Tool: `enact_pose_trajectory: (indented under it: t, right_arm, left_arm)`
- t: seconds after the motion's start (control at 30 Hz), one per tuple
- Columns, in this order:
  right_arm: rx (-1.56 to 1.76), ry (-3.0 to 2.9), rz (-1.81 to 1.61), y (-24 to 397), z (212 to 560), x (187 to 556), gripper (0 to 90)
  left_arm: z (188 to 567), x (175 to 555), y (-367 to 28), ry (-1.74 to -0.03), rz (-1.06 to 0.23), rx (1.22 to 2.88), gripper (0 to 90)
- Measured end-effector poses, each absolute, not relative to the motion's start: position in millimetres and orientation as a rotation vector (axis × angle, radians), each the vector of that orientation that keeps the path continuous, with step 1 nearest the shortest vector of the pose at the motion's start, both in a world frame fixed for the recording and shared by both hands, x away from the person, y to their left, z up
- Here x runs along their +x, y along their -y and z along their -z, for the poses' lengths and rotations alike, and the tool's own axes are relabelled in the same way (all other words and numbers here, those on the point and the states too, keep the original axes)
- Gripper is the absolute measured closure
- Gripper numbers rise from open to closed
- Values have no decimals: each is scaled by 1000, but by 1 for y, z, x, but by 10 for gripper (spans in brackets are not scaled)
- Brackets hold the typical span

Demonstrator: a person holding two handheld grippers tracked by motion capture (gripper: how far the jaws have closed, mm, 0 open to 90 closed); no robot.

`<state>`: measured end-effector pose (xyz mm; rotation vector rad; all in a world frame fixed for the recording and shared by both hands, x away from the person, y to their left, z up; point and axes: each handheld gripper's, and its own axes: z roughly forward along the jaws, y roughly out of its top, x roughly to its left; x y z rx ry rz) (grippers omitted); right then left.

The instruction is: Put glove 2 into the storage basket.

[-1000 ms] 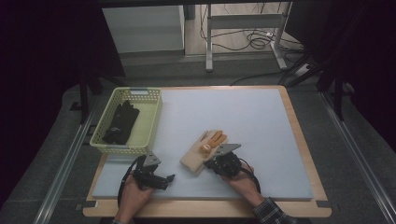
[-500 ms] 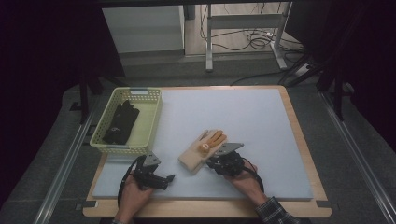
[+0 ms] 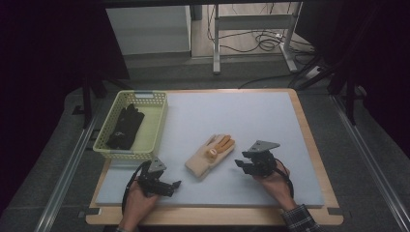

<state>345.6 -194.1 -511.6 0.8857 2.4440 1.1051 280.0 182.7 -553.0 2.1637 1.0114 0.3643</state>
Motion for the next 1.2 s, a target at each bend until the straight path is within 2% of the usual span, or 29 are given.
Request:
enact_pose_trajectory:
  t: [0.3,0.47,0.87,1.2]
  right_arm:
    - [977,-2362,-1078,228,511,347,308]
    - [1027,-2332,-1059,244,515,347,252]
    - [1094,-2338,-971,259,530,345,165]
    - [1103,-2331,-967,260,531,345,148]
  left_arm:
    - [553,280,-183,-1012,-364,2163,24]
    - [553,280,-183,-1012,-365,2163,24]
    - [553,280,-183,-1012,-365,2164,24]
    - [553,280,-183,-1013,-363,2165,24]
